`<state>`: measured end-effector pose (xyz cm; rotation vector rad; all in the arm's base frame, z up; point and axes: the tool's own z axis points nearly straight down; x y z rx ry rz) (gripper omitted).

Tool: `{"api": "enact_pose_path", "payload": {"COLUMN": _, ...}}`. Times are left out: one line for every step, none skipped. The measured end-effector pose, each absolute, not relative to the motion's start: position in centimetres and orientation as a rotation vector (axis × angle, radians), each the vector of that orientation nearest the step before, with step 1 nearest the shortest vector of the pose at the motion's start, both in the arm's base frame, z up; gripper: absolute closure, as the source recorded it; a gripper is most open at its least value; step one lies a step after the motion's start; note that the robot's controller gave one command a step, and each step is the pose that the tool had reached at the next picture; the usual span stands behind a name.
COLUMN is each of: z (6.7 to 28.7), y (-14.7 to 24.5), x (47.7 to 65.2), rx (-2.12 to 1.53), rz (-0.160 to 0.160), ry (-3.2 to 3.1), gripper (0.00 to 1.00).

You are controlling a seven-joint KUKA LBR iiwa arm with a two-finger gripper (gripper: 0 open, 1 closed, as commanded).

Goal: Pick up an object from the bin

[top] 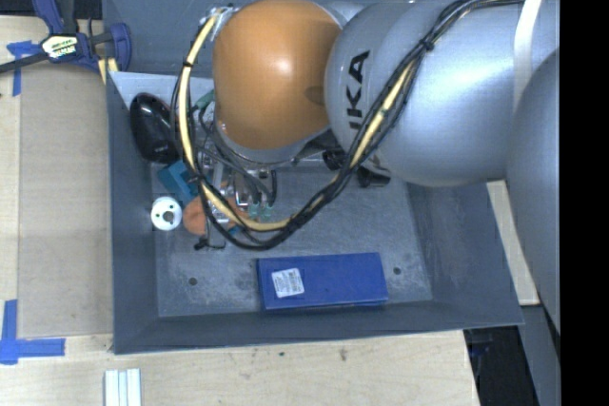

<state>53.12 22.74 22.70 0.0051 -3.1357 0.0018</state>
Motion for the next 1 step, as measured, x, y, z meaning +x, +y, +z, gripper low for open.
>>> {"api": "enact_pose_path", "payload": {"z": 23.20, "y": 22.62, "x": 53.30, "rx": -0.001, "rz": -0.002, "ry": -3.144, "gripper": 0.00}}
